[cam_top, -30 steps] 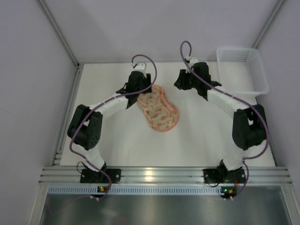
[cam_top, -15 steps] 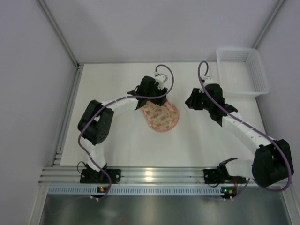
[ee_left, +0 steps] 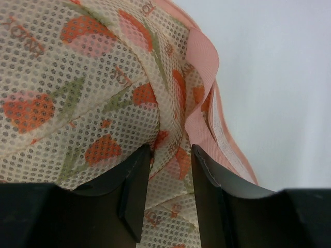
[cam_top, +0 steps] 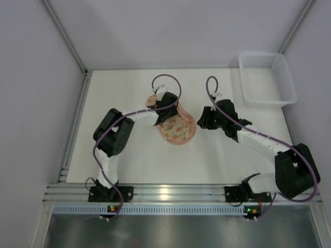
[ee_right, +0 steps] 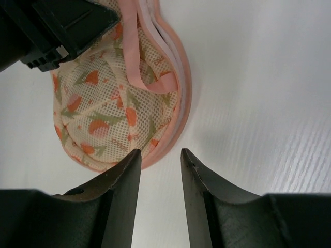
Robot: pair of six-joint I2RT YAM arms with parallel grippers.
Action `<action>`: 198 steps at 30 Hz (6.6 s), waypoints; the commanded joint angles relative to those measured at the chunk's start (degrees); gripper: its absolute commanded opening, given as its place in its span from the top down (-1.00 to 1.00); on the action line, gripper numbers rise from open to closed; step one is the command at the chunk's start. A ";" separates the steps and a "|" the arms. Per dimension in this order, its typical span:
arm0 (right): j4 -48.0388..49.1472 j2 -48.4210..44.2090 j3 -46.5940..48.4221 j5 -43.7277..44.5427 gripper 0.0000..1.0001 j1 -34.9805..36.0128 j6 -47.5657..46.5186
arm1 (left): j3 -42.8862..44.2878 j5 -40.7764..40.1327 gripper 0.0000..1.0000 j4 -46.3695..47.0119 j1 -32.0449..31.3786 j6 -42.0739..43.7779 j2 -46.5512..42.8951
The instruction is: Place the bra in the laundry bag and zip it closed
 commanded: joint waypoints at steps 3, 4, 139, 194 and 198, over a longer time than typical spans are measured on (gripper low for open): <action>6.66 2.01 0.74 0.10 0.23 1.95 -0.10 | -5.95 -18.71 0.11 -9.71 -2.11 -17.72 -5.55; 7.11 2.97 0.66 -0.07 0.23 2.56 -0.36 | -6.30 -19.68 0.11 -10.76 -2.64 -19.13 -5.90; 28.02 28.30 6.81 21.90 0.59 21.64 -13.90 | -14.65 5.63 -0.41 -6.11 3.42 9.69 -11.97; 28.73 12.48 -11.47 17.59 1.00 17.23 1.03 | -4.03 50.10 -0.18 -6.29 10.89 54.68 -5.21; 28.03 14.23 -10.16 20.14 1.00 21.88 3.58 | 3.09 41.70 -0.20 -12.08 11.60 51.98 -3.53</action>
